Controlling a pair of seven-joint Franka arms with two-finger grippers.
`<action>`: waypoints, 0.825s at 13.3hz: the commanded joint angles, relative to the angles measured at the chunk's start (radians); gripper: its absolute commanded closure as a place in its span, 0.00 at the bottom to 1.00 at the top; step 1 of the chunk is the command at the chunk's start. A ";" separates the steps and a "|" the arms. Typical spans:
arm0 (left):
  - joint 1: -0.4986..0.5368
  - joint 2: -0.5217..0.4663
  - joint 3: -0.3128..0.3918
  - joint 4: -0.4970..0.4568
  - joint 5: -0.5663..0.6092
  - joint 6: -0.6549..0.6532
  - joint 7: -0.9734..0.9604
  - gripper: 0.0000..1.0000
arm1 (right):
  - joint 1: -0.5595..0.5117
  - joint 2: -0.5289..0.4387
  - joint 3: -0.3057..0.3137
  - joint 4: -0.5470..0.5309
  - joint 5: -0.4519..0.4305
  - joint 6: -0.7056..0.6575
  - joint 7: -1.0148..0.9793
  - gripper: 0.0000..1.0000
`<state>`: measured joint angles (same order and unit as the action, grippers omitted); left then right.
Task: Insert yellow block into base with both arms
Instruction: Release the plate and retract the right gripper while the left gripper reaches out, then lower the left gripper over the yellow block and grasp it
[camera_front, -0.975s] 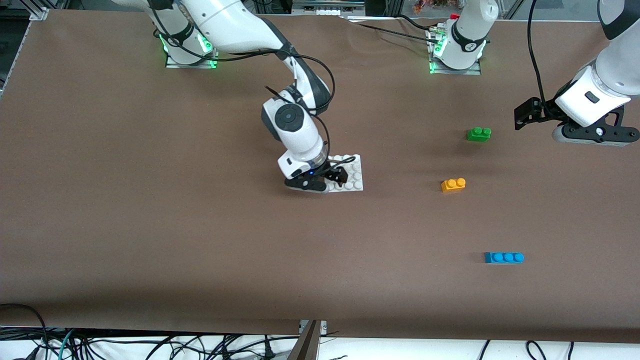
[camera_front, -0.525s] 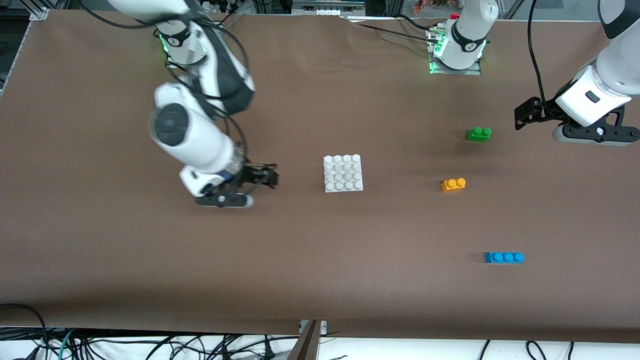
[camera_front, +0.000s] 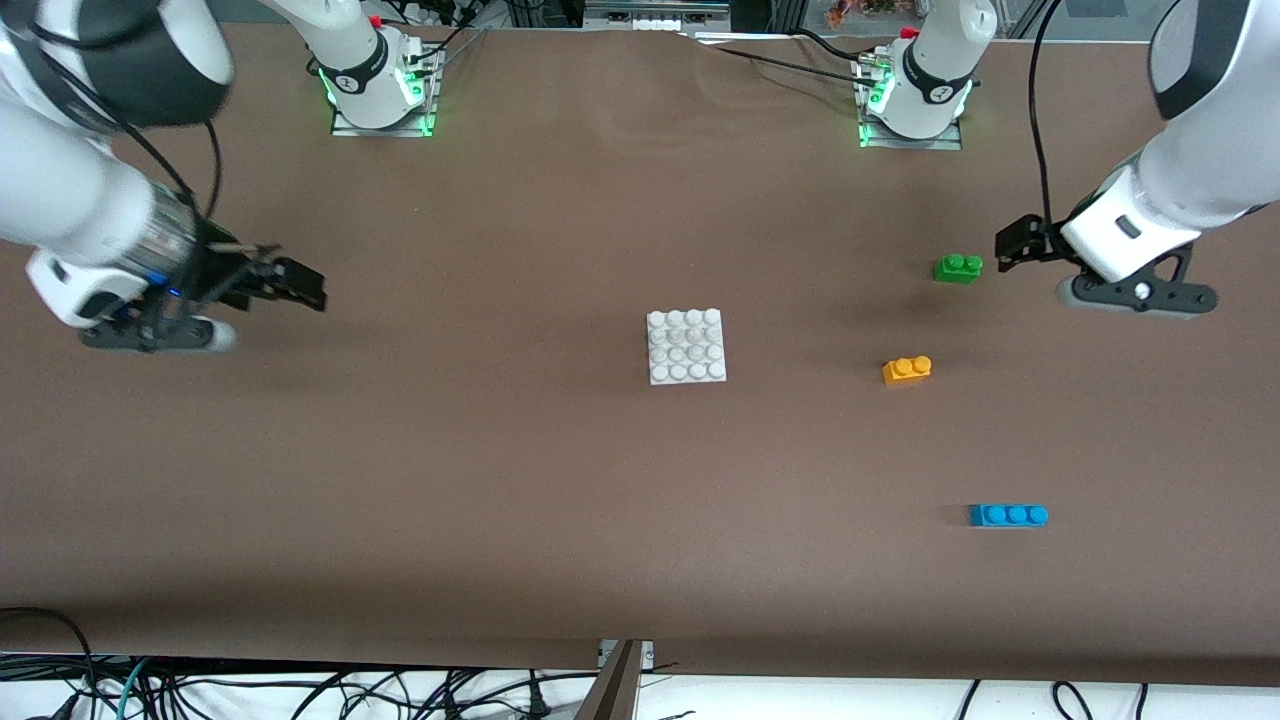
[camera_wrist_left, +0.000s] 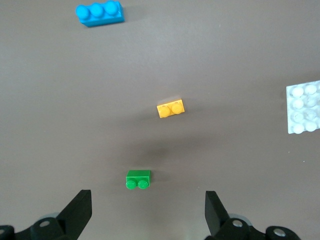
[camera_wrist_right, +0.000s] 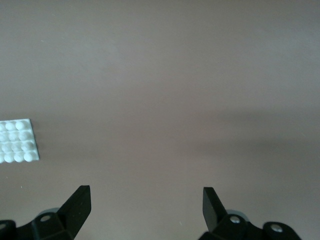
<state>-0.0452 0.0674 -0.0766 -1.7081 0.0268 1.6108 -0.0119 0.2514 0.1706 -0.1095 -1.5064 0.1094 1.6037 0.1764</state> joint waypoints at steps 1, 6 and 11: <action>0.002 0.095 0.004 0.045 0.001 0.004 0.006 0.00 | -0.107 -0.060 0.037 -0.048 -0.014 -0.036 -0.096 0.01; 0.013 0.236 0.009 0.015 -0.044 0.196 -0.005 0.00 | -0.133 -0.080 0.056 -0.048 -0.114 -0.054 -0.123 0.01; 0.018 0.301 0.008 -0.109 -0.025 0.369 -0.026 0.00 | -0.139 -0.062 0.047 -0.025 -0.112 -0.065 -0.124 0.01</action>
<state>-0.0344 0.3909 -0.0683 -1.7600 0.0081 1.9444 -0.0316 0.1241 0.1185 -0.0662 -1.5329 0.0072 1.5422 0.0578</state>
